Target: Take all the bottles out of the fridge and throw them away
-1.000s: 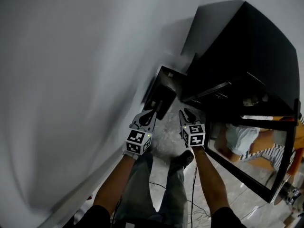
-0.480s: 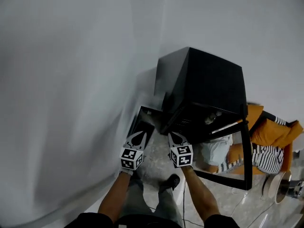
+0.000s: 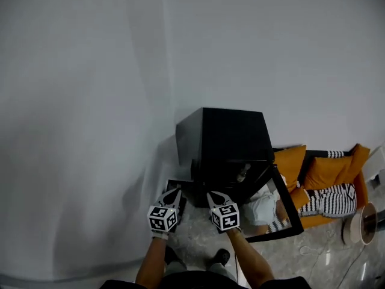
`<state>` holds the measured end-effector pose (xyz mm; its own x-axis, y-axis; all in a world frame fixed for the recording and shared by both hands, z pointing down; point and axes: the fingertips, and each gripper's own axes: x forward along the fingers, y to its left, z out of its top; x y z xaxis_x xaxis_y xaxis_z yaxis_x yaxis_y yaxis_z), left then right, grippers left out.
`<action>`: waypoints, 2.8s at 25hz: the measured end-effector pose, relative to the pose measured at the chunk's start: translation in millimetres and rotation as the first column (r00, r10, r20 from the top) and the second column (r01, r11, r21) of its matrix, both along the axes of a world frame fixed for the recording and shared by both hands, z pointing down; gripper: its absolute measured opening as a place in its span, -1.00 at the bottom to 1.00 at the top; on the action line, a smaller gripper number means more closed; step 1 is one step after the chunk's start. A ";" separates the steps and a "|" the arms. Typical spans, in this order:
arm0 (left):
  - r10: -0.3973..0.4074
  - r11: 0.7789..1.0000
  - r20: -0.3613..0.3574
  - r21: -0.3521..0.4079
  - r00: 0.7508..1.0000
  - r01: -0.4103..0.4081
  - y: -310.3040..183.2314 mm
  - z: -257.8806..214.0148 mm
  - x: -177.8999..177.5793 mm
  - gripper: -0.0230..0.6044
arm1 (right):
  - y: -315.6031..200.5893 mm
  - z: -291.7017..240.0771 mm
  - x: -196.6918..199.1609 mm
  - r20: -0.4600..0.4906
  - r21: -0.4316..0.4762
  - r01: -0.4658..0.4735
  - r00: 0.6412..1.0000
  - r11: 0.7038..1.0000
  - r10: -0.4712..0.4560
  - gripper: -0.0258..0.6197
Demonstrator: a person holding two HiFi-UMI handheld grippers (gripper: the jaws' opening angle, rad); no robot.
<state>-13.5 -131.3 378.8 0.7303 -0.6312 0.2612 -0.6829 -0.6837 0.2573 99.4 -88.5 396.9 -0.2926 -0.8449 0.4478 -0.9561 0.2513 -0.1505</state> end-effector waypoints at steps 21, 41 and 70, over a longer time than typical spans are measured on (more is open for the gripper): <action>0.426 0.897 0.067 0.102 0.902 -0.431 66.4 -49.5 188.9 -0.92 | 93.6 -38.3 162.2 -0.011 0.065 -0.350 0.936 0.935 0.351 -0.89; 0.511 0.852 0.102 0.077 0.854 -0.518 95.7 -31.8 220.1 -0.92 | 130.4 -17.5 195.7 0.003 0.040 -0.439 0.898 0.897 0.440 -0.90; 0.543 0.820 0.140 0.122 0.828 -0.559 106.5 -4.8 242.4 -0.92 | 144.8 -8.5 192.1 -0.029 0.034 -0.438 0.898 0.898 0.439 -0.90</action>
